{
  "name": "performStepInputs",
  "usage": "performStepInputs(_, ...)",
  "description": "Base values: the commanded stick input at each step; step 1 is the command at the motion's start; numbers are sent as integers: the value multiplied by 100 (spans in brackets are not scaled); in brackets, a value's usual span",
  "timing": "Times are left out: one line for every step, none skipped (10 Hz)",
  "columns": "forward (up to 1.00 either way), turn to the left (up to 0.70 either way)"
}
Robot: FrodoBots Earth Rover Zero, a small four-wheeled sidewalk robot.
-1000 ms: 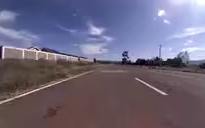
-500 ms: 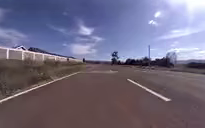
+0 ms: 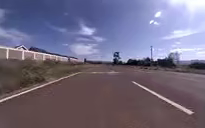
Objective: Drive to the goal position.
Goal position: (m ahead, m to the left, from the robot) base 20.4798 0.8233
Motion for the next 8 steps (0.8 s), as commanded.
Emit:
performStepInputs(100,0)
performStepInputs(100,0)
performStepInputs(100,0)
performStepInputs(100,0)
performStepInputs(100,0)
performStepInputs(100,0)
performStepInputs(100,0)
performStepInputs(100,0)
